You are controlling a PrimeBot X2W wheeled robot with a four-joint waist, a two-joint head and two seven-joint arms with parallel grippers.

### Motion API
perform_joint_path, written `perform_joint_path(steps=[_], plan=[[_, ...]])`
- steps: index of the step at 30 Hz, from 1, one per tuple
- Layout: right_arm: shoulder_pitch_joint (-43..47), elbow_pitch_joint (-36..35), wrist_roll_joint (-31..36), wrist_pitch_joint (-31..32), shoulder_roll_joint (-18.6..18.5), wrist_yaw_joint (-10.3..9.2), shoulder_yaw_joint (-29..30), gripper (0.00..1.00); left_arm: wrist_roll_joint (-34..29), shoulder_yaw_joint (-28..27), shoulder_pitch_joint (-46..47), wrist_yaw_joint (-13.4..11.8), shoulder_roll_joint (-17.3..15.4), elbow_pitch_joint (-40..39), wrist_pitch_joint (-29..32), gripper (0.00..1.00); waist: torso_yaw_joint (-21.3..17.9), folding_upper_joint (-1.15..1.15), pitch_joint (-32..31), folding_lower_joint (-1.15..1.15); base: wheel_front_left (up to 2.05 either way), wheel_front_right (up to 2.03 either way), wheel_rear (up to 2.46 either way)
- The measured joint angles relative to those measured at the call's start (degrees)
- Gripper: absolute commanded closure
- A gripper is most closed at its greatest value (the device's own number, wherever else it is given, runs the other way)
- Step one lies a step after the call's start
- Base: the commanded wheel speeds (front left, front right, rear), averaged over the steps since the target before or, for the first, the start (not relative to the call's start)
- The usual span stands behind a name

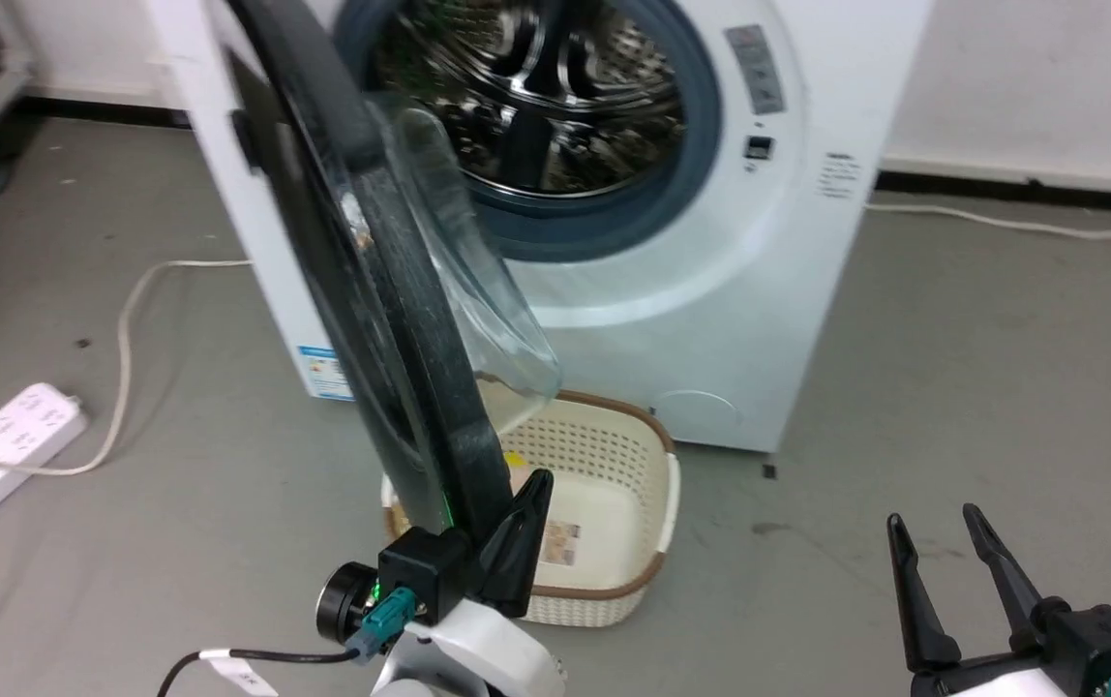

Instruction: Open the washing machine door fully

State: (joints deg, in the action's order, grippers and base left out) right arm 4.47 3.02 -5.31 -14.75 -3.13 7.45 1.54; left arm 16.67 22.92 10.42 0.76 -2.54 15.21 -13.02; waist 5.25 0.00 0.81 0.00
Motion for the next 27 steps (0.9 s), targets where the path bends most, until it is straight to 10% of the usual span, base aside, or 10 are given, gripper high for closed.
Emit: perform_joint_path(steps=[27], plan=[[-0.16,0.98,1.46,0.00,0.05,-0.01,-3.20,0.00,6.28,-13.07,-0.97,-3.65,-10.58,-3.11,0.51,1.00,17.89,0.00,2.50,0.00,0.00,0.00,0.00]])
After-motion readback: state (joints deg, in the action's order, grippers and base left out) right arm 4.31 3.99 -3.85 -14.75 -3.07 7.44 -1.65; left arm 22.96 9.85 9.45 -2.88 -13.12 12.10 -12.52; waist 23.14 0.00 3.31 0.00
